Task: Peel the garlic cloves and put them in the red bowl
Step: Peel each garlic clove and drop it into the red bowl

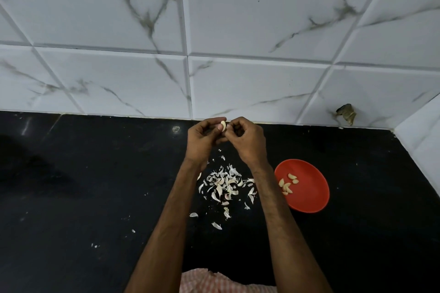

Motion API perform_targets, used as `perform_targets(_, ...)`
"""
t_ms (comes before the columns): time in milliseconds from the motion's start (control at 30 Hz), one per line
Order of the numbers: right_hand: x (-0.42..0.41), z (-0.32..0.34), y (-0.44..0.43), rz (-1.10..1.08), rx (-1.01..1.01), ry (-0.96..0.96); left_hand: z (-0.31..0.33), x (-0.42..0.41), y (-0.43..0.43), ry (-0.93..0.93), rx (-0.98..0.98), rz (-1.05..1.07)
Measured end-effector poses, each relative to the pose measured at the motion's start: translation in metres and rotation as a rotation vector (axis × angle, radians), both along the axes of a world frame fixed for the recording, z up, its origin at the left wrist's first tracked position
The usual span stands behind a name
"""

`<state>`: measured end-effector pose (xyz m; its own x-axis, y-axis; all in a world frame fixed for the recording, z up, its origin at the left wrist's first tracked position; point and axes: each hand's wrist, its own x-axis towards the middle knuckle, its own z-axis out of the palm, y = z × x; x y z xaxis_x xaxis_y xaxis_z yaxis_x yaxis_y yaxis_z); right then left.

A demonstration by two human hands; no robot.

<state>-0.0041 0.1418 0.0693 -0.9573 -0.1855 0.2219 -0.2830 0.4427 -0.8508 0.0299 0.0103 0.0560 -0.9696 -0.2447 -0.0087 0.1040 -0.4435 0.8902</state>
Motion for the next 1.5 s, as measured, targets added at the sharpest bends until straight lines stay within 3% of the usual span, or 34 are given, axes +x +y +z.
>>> perform_targets(300, -0.002, -0.003, -0.003, 0.003, -0.199, -0.106, 0.001, 0.003, -0.002, -0.050, 0.104, -0.029)
perform_targets(367, -0.003, -0.014, 0.000, -0.010, -0.112, -0.093, -0.002, 0.003, -0.005, -0.075, 0.103, 0.005)
perform_targets(500, 0.002, -0.048, 0.006, 0.159, 0.292, -0.205, -0.013, 0.005, -0.009, -0.161, 0.057, 0.073)
perform_targets(567, 0.005, -0.054, 0.004, 0.130, 0.304, -0.207, -0.017, 0.007, -0.008, -0.190, 0.038, 0.101)
perform_targets(700, 0.006, -0.045, -0.002, -0.048, 0.249, -0.137, -0.022, 0.008, -0.006, -0.215, -0.014, 0.122)
perform_targets(867, 0.007, -0.036, -0.009, 0.007, -0.189, -0.245, -0.022, 0.008, 0.002, -0.205, -0.119, 0.145)
perform_targets(1000, 0.006, -0.032, -0.011, 0.014, -0.104, -0.130, -0.023, 0.009, 0.005, -0.146, -0.274, 0.157)
perform_targets(1200, 0.000, -0.021, -0.007, 0.017, 0.221, 0.007, -0.025, 0.009, 0.000, -0.082, -0.524, 0.129)
perform_targets(1367, -0.005, -0.022, 0.000, 0.035, 0.237, -0.023, -0.018, 0.011, 0.003, -0.064, -0.523, 0.076)
perform_targets(1500, -0.007, -0.023, 0.008, 0.051, 0.198, -0.036, -0.015, 0.009, 0.010, -0.146, -0.314, 0.062)
